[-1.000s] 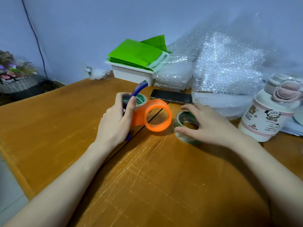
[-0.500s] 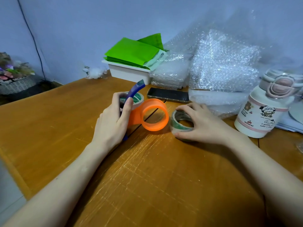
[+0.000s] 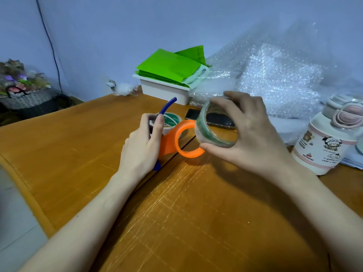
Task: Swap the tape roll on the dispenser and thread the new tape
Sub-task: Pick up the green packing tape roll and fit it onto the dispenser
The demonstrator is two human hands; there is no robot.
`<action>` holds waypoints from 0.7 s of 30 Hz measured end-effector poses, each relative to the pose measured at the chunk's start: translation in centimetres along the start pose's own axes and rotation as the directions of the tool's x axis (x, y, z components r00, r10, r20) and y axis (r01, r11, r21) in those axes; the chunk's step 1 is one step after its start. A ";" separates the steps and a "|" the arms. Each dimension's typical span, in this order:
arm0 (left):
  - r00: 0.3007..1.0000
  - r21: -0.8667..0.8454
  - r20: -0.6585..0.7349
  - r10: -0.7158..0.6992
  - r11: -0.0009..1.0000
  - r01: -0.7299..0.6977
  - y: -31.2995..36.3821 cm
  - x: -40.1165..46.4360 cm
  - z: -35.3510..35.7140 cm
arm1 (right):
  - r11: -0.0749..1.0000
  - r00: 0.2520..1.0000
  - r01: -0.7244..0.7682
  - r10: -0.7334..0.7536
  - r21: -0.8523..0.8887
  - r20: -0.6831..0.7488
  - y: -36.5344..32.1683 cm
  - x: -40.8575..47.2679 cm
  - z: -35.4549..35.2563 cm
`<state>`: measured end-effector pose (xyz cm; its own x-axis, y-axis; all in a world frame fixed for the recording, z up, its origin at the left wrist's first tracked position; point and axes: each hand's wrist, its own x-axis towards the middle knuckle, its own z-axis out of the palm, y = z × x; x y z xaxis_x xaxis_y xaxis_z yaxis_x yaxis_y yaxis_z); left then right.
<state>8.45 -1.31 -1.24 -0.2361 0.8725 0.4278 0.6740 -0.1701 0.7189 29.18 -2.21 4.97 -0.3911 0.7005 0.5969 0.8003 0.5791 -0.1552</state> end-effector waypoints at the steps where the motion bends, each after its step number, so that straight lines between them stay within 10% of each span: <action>1: 1.000 -0.002 0.000 -0.002 1.000 0.002 0.0 0.0 -0.1 | 1.000 1.000 0.027 -0.027 0.000 0.006 -0.6 0.0 0.4; 21: 0.999 0.014 0.052 -0.013 1.000 0.013 0.5 0.1 -1.0 | 0.978 0.974 0.185 -0.169 -0.098 0.151 -1.8 -0.2 5.5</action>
<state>8.08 -1.78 -0.31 -0.2082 0.8974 0.3889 0.6809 -0.1524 0.7163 25.28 -1.11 0.80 -0.5851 0.6472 0.4886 0.7545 0.6553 0.0356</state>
